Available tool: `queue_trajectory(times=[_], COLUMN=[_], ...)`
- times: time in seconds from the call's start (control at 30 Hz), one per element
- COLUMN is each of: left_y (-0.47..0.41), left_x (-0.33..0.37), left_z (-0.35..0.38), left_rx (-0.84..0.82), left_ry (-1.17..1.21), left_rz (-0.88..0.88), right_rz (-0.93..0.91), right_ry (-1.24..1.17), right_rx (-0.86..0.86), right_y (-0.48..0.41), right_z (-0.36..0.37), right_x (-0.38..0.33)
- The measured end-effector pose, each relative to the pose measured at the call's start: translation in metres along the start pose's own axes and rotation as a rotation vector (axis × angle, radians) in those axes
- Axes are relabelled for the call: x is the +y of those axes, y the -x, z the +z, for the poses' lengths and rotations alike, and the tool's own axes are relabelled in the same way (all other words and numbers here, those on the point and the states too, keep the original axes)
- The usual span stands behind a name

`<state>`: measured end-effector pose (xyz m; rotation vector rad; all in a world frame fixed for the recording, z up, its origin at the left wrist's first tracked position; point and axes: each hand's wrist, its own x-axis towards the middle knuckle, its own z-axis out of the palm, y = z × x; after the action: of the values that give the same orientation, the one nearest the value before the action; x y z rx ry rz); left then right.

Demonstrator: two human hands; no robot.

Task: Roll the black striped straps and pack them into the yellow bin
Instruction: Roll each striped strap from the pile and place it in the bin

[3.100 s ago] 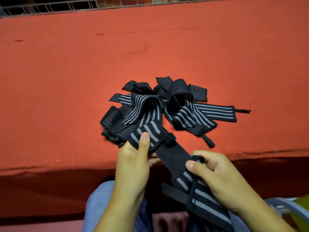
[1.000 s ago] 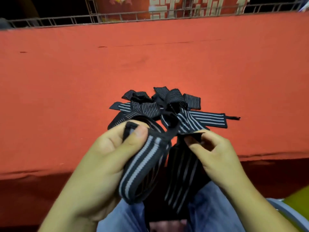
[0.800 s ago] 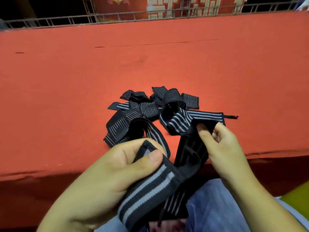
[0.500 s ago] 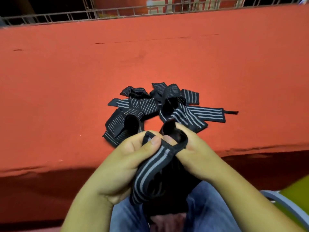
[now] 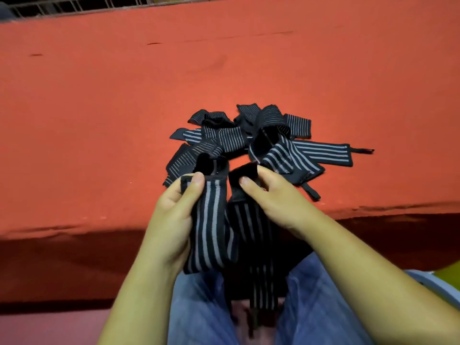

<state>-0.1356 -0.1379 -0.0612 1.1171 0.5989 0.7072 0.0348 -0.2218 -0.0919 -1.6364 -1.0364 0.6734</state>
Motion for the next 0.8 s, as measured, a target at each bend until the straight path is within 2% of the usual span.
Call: queue_trajectory(times=[0.13,0.23,0.43,0.6,0.67,0.73,0.8], left_y=[-0.024,-0.033,-0.035,-0.035,-0.036,-0.04,-0.044], left_x=[-0.013,-0.027,-0.036,-0.036,-0.038,-0.041,-0.043], left_z=[-0.014,-0.017,-0.024,-0.031,-0.033,-0.035,-0.037], left_rx=[0.079,0.01,-0.181,-0.311,-0.287,-0.191,-0.117], left_ry=[-0.021,-0.126,-0.448,-0.55,-0.579,-0.591,-0.639], left_rz=[-0.078,-0.126,-0.098,-0.048,-0.011,0.018,0.025], right_rz=[0.059,0.101,0.2,0.211,0.177,0.154,0.144], right_ry=[-0.068,-0.125,-0.237,-0.159,-0.027,0.094,0.129], right_rx=[-0.006,-0.041,-0.152,-0.211,-0.152,-0.091,-0.046], right_y=[-0.007,-0.014,-0.025,-0.031,-0.032,-0.031,-0.028], right_z=[-0.001,-0.001,-0.003,0.001,0.006,0.009,0.01], right_x=[0.0,-0.002,0.001,0.003,0.005,0.006,0.008])
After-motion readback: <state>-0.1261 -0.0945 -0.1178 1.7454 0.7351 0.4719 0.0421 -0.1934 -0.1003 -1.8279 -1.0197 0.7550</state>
